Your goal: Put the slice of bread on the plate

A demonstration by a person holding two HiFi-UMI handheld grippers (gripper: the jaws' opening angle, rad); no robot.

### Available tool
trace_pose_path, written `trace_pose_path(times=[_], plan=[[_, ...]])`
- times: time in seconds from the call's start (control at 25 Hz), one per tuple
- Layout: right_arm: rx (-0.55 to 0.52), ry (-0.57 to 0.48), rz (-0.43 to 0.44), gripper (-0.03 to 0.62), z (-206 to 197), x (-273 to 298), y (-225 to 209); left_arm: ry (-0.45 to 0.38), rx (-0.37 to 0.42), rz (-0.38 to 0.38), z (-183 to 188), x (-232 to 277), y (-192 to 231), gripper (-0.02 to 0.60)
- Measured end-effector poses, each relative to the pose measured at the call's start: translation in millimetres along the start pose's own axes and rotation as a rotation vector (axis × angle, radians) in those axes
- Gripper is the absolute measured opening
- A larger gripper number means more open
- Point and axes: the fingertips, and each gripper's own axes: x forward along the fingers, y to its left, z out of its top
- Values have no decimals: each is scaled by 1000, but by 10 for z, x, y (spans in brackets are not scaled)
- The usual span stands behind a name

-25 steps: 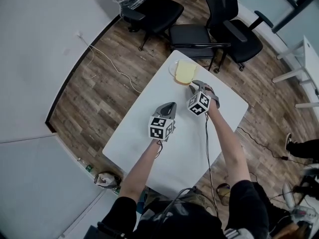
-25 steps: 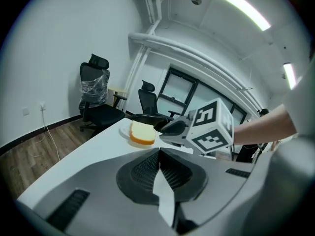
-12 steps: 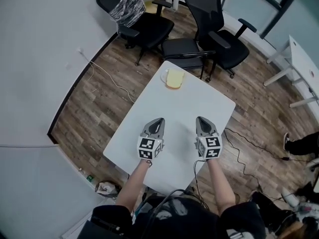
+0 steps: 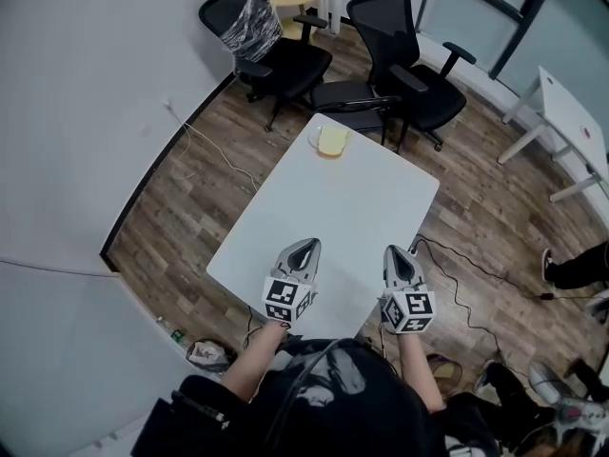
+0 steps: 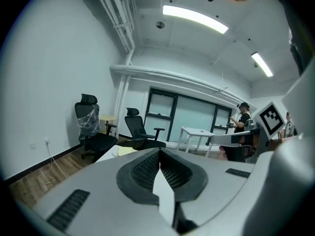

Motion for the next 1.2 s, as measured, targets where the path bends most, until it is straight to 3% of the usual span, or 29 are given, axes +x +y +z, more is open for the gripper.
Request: trace_pose_path(times=[0.2,0.52,1.2], plan=[[-16,-40,37,6,70,-290,236,-23,6,2,54,-299,-199,8],[-35,-52,53,6,152,-374,333,-47,26,2,203,-376,-256,8],[-31,-85,59,6,186,-474,380,-26,13,-1,81,-432,-259,8]])
